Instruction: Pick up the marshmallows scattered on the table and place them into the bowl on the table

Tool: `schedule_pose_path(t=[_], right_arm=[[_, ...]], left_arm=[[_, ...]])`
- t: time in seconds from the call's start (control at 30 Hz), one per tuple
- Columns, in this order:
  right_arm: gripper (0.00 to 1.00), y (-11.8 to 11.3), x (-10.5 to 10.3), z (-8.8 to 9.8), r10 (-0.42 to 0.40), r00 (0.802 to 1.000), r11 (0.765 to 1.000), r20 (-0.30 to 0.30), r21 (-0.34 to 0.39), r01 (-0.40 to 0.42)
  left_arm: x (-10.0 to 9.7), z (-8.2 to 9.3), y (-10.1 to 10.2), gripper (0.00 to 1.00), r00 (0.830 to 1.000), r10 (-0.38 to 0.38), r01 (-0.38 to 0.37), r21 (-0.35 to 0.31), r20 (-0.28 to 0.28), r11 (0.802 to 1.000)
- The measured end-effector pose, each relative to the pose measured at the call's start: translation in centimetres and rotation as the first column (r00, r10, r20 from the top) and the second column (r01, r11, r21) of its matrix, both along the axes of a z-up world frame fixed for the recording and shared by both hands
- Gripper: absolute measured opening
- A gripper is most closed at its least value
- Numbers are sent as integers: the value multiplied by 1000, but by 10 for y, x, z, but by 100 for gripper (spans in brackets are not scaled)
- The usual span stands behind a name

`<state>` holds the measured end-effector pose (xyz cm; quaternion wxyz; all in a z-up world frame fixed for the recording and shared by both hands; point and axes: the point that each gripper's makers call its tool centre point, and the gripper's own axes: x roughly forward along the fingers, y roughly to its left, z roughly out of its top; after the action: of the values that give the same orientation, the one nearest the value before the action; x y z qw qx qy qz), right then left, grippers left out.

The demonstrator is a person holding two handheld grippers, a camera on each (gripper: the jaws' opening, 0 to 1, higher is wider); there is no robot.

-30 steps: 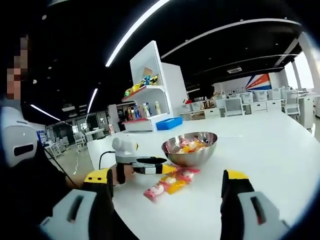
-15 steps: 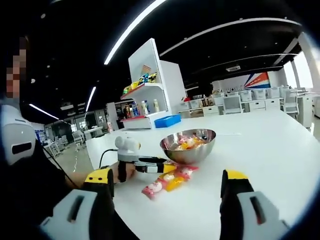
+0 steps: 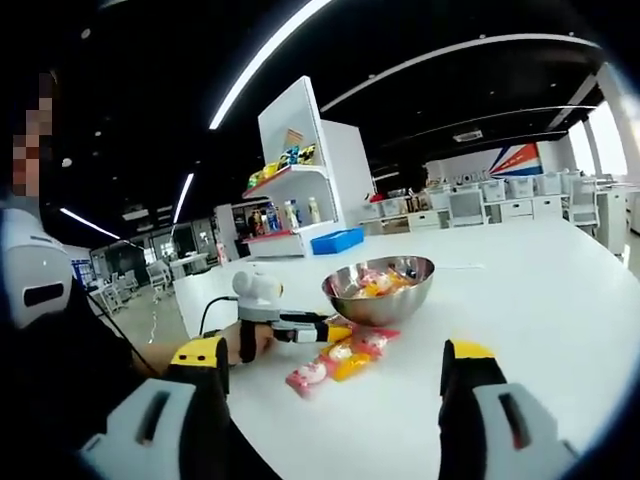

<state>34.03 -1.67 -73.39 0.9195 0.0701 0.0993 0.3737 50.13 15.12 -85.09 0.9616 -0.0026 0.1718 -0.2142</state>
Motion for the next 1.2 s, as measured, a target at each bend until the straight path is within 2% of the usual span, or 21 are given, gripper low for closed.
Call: schedule_pose_path(t=[0.17,0.33,0.53,0.77,0.9,1.07,1.2], right_arm=[[81,1,0,0,3,1000,1000,0,0,-3],[81,1,0,0,3,1000,1000,0,-1,-3],[80,4,-2,-1,13,1000,1000,-1,-6,-13],[80,3,-1,-1,10,1000,1000,-4,-6,-10],[80,4,0,-1,15,1000,1000,-4,-10,-15],[80,3,1,0,11,1000,1000,-3,-12,-11],[80,4,1,2,13,1000,1000,-1,-12,-13]], left_arm=[[-3,4,-4,26,999,-32,33,-26,10,999],[-5,5,-6,23,997,-63,63,-5,35,998],[-6,7,-4,22,996,-80,80,14,50,997],[-11,14,1,22,995,-82,83,-2,64,997],[-20,21,6,22,993,-88,90,-22,83,996],[-39,25,17,22,989,-89,83,49,119,995],[-54,41,29,22,985,-103,96,56,139,994]])
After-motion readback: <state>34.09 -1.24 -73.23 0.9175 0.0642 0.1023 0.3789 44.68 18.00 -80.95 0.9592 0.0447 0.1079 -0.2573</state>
